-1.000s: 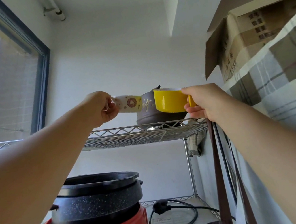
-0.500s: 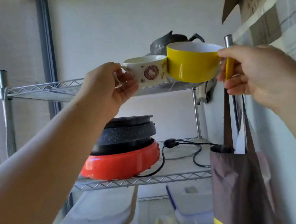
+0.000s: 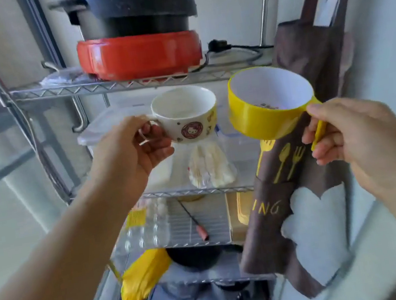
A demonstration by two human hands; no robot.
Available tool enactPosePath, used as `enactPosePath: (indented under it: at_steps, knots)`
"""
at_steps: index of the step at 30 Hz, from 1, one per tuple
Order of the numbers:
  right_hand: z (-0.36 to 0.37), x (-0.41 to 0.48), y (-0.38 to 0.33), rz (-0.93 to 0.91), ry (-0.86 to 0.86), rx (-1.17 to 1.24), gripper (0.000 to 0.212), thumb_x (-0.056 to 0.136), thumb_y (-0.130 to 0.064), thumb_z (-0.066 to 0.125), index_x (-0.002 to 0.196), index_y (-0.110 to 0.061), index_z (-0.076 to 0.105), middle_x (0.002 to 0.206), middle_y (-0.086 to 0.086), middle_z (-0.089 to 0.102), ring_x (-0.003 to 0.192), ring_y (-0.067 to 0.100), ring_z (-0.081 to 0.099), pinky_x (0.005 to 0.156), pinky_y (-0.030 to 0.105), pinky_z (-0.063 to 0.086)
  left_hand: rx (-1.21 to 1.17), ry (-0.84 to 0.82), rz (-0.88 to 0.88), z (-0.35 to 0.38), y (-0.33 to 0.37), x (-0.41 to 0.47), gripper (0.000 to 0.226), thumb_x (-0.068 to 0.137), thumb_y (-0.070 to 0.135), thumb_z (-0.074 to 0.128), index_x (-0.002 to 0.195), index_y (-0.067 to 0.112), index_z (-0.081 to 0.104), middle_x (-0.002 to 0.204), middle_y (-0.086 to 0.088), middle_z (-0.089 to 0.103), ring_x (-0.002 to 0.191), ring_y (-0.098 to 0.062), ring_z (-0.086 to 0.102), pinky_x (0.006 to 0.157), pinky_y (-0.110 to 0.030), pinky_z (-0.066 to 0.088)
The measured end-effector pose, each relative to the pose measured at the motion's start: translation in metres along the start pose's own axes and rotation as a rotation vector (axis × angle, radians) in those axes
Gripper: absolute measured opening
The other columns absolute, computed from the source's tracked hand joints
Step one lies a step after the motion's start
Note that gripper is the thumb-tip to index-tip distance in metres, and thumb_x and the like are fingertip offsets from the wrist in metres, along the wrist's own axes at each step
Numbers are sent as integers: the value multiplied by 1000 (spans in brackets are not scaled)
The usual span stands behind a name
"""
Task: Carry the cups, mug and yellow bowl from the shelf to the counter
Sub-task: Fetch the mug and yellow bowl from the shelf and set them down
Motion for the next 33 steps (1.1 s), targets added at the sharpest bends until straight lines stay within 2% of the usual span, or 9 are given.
enactPosePath:
  at_steps: [9,16,19,24,27,30,33]
  knots:
    - [-8,-88,152,247,0,-70,30,88,-23,60,59,-18,66,55,1,65,37,10,51,37,21,45,22,73,-217,-76,-138,-65,35,94,9,37,58,10,40,51,-4,54,45,-19,55,44,-22,49]
    - [-47,-178,227,422,113,-73,26,88,-3,58,64,5,55,54,5,60,39,14,47,39,22,39,32,-13,-418,-84,-215,-103,47,91,8,28,47,17,44,48,-2,51,44,-18,54,42,-20,45]
    - [-75,-218,237,468,181,-102,25,88,-1,58,65,7,55,53,4,60,41,12,48,40,21,40,96,-96,-475,-65,-249,-117,47,87,7,29,45,19,45,46,0,47,44,-17,52,43,-19,43]
    - [-139,-289,243,581,362,-193,25,89,4,57,65,7,56,49,4,58,42,11,49,42,18,40,193,-275,-620,-20,-314,-153,29,76,12,37,50,17,50,49,-2,50,46,-17,52,43,-23,43]
    - [-177,-332,243,645,477,-228,28,88,4,57,61,4,57,45,6,56,40,9,49,43,14,40,232,-405,-712,15,-351,-182,19,72,16,42,55,12,50,50,-5,51,48,-18,51,43,-27,42]
    - [-217,-375,242,700,581,-303,32,88,-1,61,56,-4,59,46,11,57,40,10,49,42,18,39,256,-546,-793,59,-385,-216,22,70,17,47,67,-5,48,53,-7,50,51,-21,48,45,-27,41]
    - [-258,-419,238,734,707,-303,31,88,-4,62,57,-3,60,47,14,56,39,11,48,39,17,37,266,-648,-887,108,-415,-251,18,67,18,53,65,4,43,55,-10,48,53,-24,48,48,-29,41]
Point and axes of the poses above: each hand's wrist, its own x-axis towards the middle knuckle, its own z-axis out of the palm, y = z × x, the point moved 10 cm from there along x, towards the middle knuckle
